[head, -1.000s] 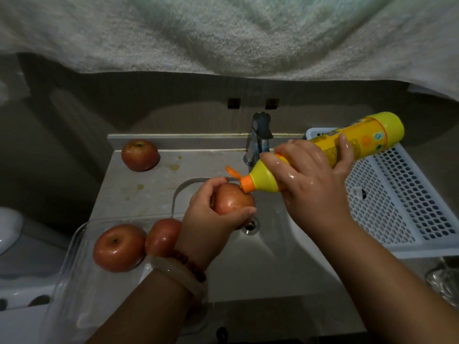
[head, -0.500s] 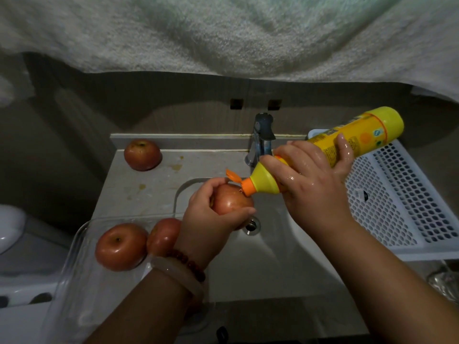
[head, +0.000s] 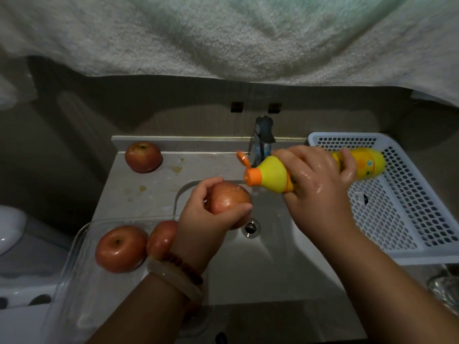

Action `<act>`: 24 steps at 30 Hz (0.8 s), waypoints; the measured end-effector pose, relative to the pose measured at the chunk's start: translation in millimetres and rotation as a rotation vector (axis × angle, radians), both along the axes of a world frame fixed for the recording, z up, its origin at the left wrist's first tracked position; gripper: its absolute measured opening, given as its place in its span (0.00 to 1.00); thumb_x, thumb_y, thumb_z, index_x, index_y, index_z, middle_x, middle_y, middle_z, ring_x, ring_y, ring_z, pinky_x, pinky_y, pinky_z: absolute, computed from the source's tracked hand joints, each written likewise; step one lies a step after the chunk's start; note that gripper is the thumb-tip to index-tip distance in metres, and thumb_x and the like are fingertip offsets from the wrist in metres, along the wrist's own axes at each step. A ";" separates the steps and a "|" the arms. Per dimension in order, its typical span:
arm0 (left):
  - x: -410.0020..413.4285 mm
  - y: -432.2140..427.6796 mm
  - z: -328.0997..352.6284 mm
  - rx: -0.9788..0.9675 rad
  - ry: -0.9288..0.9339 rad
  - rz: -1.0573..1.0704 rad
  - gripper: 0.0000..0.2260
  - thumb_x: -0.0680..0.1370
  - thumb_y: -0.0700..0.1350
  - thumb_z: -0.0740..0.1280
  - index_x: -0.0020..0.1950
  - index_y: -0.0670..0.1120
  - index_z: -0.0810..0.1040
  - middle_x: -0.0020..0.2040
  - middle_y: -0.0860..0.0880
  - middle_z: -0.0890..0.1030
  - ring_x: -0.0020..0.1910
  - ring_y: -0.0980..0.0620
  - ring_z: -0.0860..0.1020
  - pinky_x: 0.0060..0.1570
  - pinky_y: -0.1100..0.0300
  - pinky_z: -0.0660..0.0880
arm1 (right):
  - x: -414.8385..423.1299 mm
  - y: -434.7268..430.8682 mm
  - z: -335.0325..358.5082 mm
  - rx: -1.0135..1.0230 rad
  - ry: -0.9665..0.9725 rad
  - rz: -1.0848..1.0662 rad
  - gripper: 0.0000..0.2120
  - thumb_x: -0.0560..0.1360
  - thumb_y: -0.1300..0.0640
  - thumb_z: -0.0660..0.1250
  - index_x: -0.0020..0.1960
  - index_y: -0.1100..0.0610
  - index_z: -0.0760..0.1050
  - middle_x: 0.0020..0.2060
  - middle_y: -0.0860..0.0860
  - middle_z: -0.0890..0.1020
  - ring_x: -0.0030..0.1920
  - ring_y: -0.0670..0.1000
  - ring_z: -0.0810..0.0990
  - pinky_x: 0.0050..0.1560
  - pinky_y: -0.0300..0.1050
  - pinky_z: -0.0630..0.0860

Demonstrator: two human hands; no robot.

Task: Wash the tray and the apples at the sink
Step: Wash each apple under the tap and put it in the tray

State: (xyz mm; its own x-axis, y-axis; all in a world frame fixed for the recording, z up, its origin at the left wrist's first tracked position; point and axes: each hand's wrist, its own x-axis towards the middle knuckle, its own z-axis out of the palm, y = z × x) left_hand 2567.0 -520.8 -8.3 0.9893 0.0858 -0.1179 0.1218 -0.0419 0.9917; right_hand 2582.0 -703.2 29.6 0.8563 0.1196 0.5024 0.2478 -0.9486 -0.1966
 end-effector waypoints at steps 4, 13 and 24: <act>0.4 4.0 1.9 -0.036 0.013 0.023 0.24 0.65 0.45 0.79 0.55 0.62 0.73 0.57 0.56 0.74 0.51 0.55 0.77 0.40 0.66 0.77 | 1.9 -1.4 20.6 0.444 0.065 0.011 0.24 0.67 0.59 0.75 0.60 0.43 0.75 0.52 0.40 0.78 0.51 0.40 0.73 0.58 0.46 0.71; -0.3 18.3 0.1 0.013 0.047 0.070 0.25 0.65 0.49 0.79 0.55 0.64 0.72 0.55 0.61 0.73 0.49 0.58 0.75 0.44 0.63 0.76 | 37.3 17.6 31.4 1.118 0.298 0.147 0.28 0.65 0.63 0.78 0.58 0.43 0.75 0.50 0.45 0.83 0.52 0.45 0.82 0.50 0.41 0.77; 2.1 34.1 -2.4 -0.020 0.085 0.145 0.25 0.64 0.45 0.79 0.55 0.61 0.74 0.53 0.59 0.75 0.49 0.58 0.77 0.45 0.61 0.77 | 106.2 89.7 -1.6 1.074 0.347 0.145 0.26 0.67 0.59 0.78 0.58 0.44 0.70 0.53 0.46 0.80 0.55 0.48 0.79 0.58 0.53 0.77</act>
State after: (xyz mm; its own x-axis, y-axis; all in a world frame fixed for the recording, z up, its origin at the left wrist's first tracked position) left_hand 2569.0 -486.7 -10.6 0.9531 0.2235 -0.2040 0.2090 0.0015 0.9779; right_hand 2688.1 -613.5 27.9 0.9824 -0.1198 0.1433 0.1152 -0.2154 -0.9697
